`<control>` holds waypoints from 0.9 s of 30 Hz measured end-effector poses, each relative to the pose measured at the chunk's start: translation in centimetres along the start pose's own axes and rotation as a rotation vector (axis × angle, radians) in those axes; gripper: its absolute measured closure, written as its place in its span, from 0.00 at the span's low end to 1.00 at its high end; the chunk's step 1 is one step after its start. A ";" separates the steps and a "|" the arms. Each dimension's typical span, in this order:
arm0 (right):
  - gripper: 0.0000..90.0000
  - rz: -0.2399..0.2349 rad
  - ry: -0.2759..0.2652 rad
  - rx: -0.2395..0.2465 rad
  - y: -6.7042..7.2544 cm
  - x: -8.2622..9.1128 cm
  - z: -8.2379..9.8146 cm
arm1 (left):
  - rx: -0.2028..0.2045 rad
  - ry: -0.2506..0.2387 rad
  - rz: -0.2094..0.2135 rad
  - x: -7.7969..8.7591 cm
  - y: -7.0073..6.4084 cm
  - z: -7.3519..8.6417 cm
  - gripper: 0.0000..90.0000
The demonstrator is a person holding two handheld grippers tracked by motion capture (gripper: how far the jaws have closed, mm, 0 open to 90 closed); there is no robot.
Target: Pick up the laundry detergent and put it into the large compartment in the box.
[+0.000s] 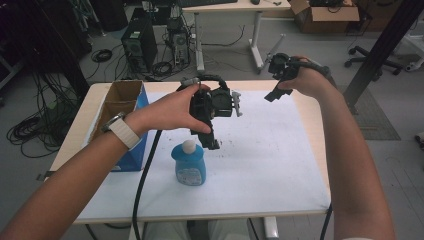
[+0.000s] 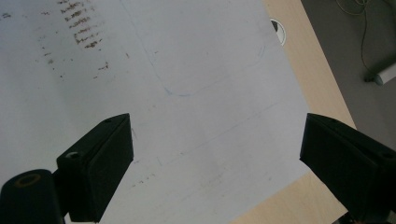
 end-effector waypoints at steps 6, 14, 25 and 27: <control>0.10 0.001 -0.010 0.007 0.1 0.2 -0.1 | -0.010 -0.011 -0.003 0.4 -0.1 -0.1 0.08; 0.10 0.002 -0.004 -0.003 0.0 0.2 0.1 | -0.027 -0.039 0.001 0.9 -0.2 0.1 0.07; 0.10 0.008 -0.004 -0.010 0.1 0.5 0.2 | -0.043 -0.063 0.005 1.6 -0.3 0.6 0.07; 0.10 0.007 -0.003 -0.010 0.1 0.5 0.2 | -0.049 -0.072 0.007 1.8 -0.5 0.7 0.07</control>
Point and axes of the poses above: each handheld gripper's, and its own axes: x roughly backward along the jaws, z roughly out of its underside, y roughly to its left, the point moved 10 cm from there along -x, roughly forward along the jaws, and after that the axes turned 2 degrees about -z, right-handed, at the moved point
